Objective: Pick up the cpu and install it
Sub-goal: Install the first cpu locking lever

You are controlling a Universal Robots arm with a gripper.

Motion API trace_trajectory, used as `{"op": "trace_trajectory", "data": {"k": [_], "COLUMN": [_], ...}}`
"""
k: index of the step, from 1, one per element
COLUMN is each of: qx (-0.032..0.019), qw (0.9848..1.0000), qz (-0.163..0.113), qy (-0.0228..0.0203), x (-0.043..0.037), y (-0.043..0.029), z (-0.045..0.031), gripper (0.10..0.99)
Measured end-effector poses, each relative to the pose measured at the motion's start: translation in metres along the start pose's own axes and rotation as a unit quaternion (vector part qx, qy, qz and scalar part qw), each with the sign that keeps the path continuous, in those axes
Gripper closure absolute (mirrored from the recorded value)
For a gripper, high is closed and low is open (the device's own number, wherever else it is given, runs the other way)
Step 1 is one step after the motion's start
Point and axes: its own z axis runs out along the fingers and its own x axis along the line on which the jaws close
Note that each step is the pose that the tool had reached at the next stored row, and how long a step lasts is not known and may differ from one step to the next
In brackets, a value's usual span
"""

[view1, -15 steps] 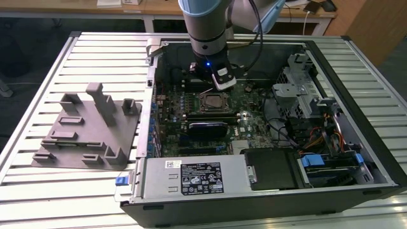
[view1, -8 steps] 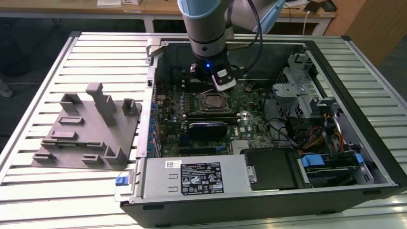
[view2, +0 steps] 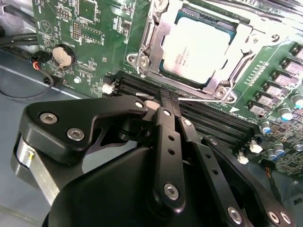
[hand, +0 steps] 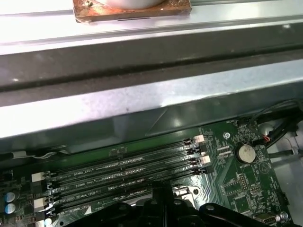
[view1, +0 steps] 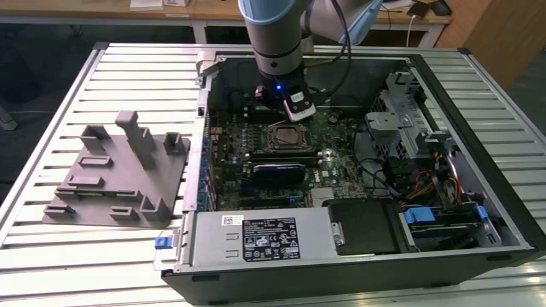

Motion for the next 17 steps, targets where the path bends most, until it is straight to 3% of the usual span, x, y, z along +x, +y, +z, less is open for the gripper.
{"op": "trace_trajectory", "data": {"k": [4, 17], "qx": [0.0050, 0.0101], "qw": [0.9999, 0.9991], "qz": [0.012, 0.040], "qy": [-0.0041, -0.0118], "x": [0.0005, 0.0040], "y": [0.0004, 0.0088], "z": [0.0019, 0.0094], "gripper": [0.980, 0.980]}}
